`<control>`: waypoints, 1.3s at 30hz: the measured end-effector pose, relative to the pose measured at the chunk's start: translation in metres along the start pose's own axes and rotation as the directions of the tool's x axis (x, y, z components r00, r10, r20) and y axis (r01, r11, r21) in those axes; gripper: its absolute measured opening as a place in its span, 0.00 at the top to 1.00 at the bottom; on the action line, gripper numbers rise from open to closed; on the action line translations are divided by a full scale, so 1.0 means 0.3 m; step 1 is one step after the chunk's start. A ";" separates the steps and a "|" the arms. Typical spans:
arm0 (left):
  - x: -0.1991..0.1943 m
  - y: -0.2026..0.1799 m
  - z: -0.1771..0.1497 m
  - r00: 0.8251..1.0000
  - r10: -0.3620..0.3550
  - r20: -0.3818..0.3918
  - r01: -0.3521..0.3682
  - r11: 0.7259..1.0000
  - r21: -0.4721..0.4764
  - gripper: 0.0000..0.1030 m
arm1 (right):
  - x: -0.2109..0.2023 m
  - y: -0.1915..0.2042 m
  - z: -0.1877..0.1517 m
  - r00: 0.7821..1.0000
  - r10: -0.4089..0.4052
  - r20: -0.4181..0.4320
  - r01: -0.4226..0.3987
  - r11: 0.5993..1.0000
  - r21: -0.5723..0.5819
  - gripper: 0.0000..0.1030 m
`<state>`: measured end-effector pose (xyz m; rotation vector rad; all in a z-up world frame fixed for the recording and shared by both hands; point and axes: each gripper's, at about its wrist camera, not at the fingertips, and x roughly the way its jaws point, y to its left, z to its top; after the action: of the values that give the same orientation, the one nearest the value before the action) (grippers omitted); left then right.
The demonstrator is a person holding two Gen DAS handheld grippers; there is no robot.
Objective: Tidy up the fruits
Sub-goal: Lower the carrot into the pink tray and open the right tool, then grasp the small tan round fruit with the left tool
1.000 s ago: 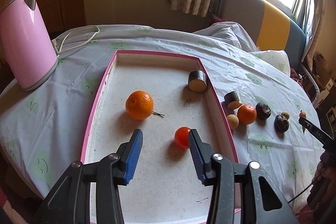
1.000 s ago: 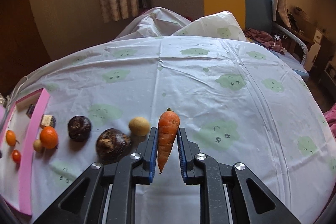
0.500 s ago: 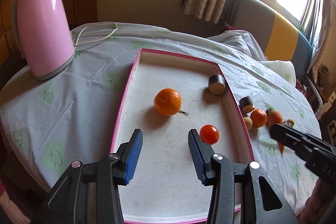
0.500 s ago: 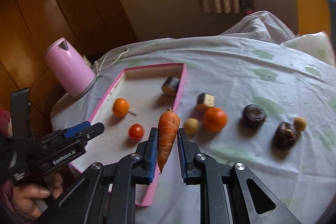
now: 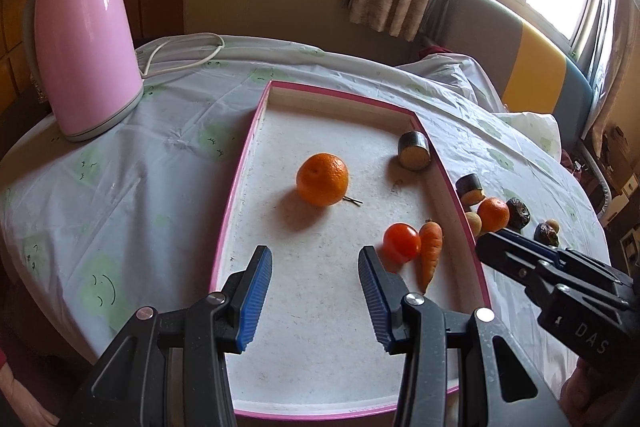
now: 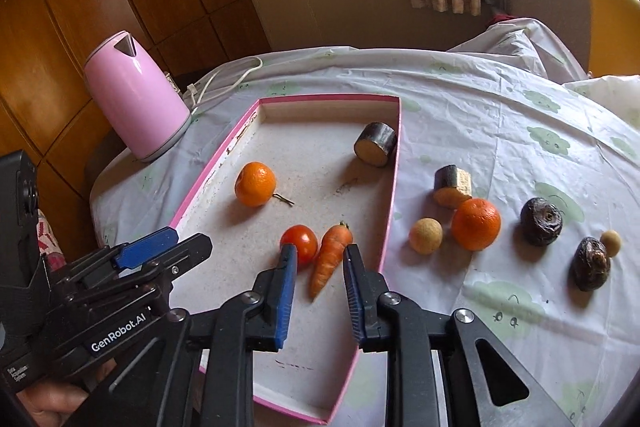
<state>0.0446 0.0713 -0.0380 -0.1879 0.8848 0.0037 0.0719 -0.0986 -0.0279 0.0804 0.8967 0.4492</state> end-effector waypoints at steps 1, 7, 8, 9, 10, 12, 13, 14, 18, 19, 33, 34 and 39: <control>-0.002 -0.004 -0.001 1.000 -0.001 0.001 0.001 1.000 0.004 0.56 | -0.011 -0.009 -0.006 1.000 -0.007 0.009 0.007 1.000 0.004 0.76; -0.013 -0.038 -0.003 1.000 -0.021 0.007 0.021 0.999 0.032 0.56 | -0.079 -0.093 -0.045 0.994 -0.093 0.053 0.090 0.994 0.061 0.76; -0.015 -0.045 -0.004 1.000 -0.030 0.008 0.030 0.999 0.037 0.56 | -0.088 -0.112 -0.053 0.993 -0.106 0.056 0.102 0.992 0.074 0.76; -0.017 -0.053 -0.006 0.999 -0.036 0.008 0.036 0.998 0.042 0.56 | -0.097 -0.131 -0.062 0.990 -0.127 0.059 0.122 0.989 0.084 0.76; -0.018 -0.060 -0.008 0.999 -0.041 0.006 0.040 0.998 0.049 0.56 | -0.102 -0.149 -0.070 0.988 -0.145 0.058 0.139 0.986 0.093 0.76; -0.016 -0.076 -0.012 0.999 -0.048 0.000 0.048 0.997 0.060 0.56 | -0.109 -0.197 -0.089 0.984 -0.171 0.047 0.164 0.978 0.126 0.76; -0.014 -0.085 -0.014 0.999 -0.050 -0.003 0.050 0.997 0.066 0.56 | -0.112 -0.219 -0.099 0.982 -0.187 0.039 0.180 0.973 0.141 0.76; -0.013 -0.094 -0.016 0.999 -0.052 -0.005 0.053 0.996 0.075 0.56 | -0.115 -0.240 -0.110 0.978 -0.206 0.033 0.199 0.968 0.153 0.76; -0.013 -0.126 -0.022 0.998 -0.068 -0.010 0.068 0.992 0.109 0.56 | -0.134 -0.321 -0.151 0.968 -0.249 0.010 0.241 0.947 0.213 0.76; -0.012 -0.134 -0.023 0.997 -0.073 -0.012 0.074 0.990 0.119 0.56 | -0.139 -0.336 -0.160 0.966 -0.259 0.009 0.251 0.942 0.223 0.76; 0.006 -0.320 0.023 0.964 -0.251 -0.089 0.266 0.900 0.345 0.57 | -0.130 -0.380 -0.222 0.964 -0.266 -0.017 0.261 0.933 0.249 0.76; 0.012 -0.345 0.032 0.963 -0.253 -0.091 0.269 0.887 0.376 0.57 | -0.129 -0.382 -0.223 0.964 -0.264 -0.017 0.260 0.932 0.251 0.76; 0.080 -0.441 0.083 0.946 -0.285 -0.158 0.325 0.826 0.460 0.57 | -0.134 -0.391 -0.221 0.965 -0.261 -0.014 0.256 0.932 0.258 0.73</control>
<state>0.0897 -0.0565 -0.0196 0.1421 0.9033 -0.5272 0.0397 -0.2290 -0.0695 0.2021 0.9276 0.0830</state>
